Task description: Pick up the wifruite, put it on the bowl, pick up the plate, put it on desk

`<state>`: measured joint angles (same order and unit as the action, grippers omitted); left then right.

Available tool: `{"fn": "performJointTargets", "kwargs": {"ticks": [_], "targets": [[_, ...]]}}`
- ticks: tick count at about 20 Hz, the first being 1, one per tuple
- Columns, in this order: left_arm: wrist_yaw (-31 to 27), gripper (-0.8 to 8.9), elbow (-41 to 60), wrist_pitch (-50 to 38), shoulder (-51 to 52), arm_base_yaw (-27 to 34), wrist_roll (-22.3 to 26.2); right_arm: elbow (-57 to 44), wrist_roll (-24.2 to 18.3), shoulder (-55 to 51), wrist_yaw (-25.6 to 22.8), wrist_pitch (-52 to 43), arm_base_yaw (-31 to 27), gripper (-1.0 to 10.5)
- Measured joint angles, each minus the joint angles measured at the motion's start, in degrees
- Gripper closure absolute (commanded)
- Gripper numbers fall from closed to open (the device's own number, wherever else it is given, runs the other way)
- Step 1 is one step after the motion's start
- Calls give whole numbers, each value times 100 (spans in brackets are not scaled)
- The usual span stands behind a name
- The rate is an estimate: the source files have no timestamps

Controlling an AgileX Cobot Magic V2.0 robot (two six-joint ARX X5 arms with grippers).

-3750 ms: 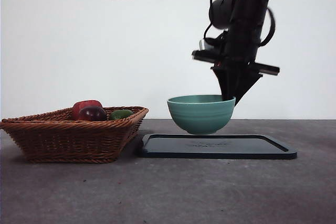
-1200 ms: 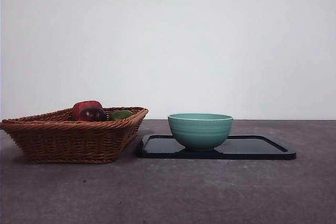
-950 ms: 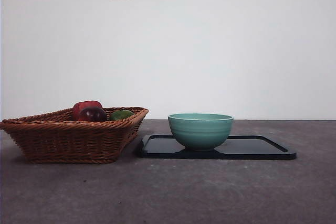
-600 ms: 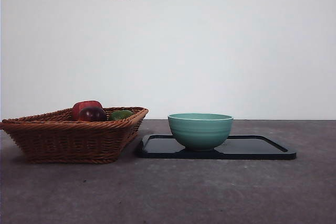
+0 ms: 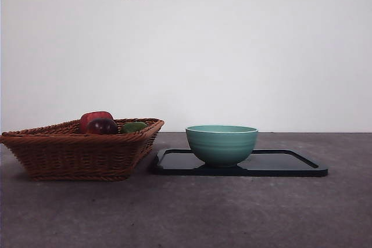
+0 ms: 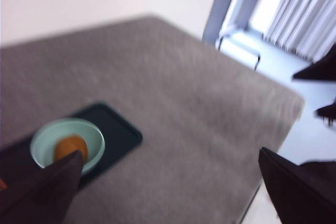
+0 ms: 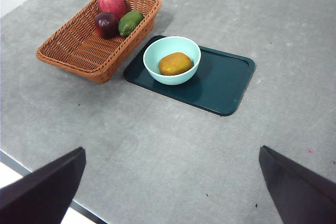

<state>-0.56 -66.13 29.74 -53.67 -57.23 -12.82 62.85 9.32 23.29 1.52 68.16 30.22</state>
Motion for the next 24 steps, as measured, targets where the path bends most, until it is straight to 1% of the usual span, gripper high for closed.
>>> {"fn": "performJointTargets", "kwargs": {"ticks": [4, 7, 9, 11, 17, 20, 24], "targets": [[343, 203, 0, -472, -1054, 7, -90, 0, 2, 0, 0, 2, 0, 399], [448, 203, -59, -382, -1628, 122, -142, 0, 9, 0, 0, 2, 0, 399], [527, 203, -234, -90, -2006, 251, -153, 0, 11, 0, 0, 4, 0, 399], [529, 203, -621, 332, -2441, 385, -157, 0, 11, 0, 0, 17, 0, 399], [535, 203, -2323, 1801, -3945, 929, -85, 0, 11, 0, 0, 17, 0, 399], [535, 202, -3161, 2470, -4739, 1137, 146, 0, 11, 0, 0, 17, 0, 399], [492, 203, -4548, 3344, -5888, 1346, 496, 0, 11, 0, 0, 46, 0, 399]]}}
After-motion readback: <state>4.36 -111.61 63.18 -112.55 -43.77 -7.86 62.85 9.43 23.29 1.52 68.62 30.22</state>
